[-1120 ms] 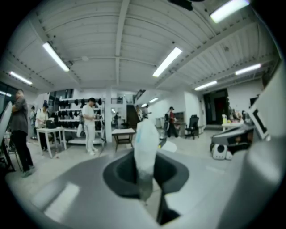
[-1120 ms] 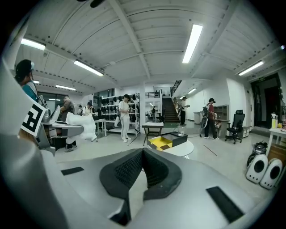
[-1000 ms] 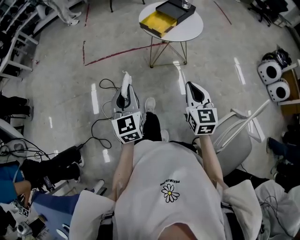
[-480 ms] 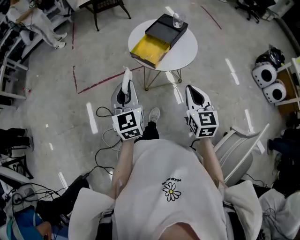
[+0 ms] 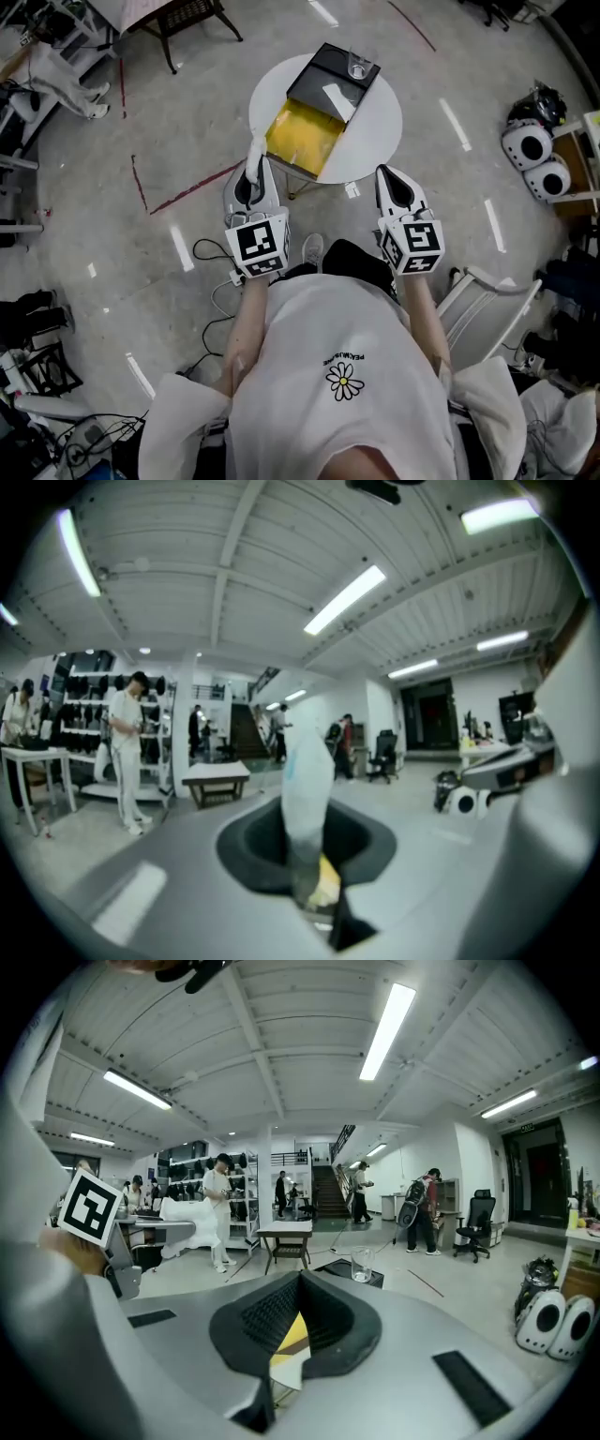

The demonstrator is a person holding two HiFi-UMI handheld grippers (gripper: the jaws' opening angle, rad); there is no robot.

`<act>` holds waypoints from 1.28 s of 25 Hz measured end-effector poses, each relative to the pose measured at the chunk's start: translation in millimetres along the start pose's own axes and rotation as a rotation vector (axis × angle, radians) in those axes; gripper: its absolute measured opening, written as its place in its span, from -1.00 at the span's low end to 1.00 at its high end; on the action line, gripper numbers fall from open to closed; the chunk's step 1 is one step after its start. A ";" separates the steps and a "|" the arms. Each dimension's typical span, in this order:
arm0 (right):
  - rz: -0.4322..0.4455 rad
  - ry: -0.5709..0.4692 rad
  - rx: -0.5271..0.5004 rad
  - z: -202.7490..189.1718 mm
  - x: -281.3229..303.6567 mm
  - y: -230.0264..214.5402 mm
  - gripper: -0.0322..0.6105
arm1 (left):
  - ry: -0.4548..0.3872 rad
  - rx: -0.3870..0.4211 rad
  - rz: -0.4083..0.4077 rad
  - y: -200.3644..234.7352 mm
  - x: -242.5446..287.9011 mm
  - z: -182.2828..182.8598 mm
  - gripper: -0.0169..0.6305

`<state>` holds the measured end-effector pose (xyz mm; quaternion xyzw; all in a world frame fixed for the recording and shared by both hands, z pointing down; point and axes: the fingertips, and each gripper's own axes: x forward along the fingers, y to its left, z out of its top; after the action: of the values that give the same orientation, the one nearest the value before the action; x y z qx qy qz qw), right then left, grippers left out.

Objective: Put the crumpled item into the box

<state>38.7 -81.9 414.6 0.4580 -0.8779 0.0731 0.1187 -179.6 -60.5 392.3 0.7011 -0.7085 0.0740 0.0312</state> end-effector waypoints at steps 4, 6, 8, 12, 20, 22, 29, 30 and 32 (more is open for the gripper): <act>0.026 0.009 -0.013 2.5 32.6 -9.4 -0.90 | 0.032 -0.007 0.012 -1.1 22.5 -8.6 -0.82; 0.046 0.004 -0.010 3.3 49.6 -11.1 -0.90 | 0.046 -0.010 0.034 0.8 32.0 -15.0 -0.82; 0.074 0.011 0.001 0.5 62.4 -11.3 -0.90 | 0.064 -0.010 0.060 0.2 37.5 -21.5 -0.82; 0.125 0.021 -0.002 2.4 80.6 -19.2 -0.90 | 0.082 0.001 0.073 -11.6 53.5 -23.5 -0.82; 0.166 0.011 0.004 12.5 105.6 -34.8 -0.90 | 0.082 0.002 0.093 -19.6 77.6 -17.1 -0.82; 0.169 0.013 0.008 12.3 107.4 -36.1 -0.90 | 0.088 -0.004 0.094 -20.3 81.2 -18.6 -0.82; 0.161 0.038 0.019 7.5 111.8 -37.4 -0.90 | 0.142 0.066 0.093 -21.3 93.6 -28.7 -0.82; 0.159 0.041 0.022 6.3 111.7 -36.9 -0.90 | 0.155 0.086 0.092 -21.0 96.3 -31.4 -0.82; 0.153 0.047 0.027 3.5 111.3 -37.9 -0.90 | 0.179 0.128 0.078 -22.7 104.6 -36.0 -0.82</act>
<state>7.9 -191.9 442.6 0.3891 -0.9063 0.1045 0.1274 -160.6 -158.8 444.7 0.6641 -0.7236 0.1825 0.0467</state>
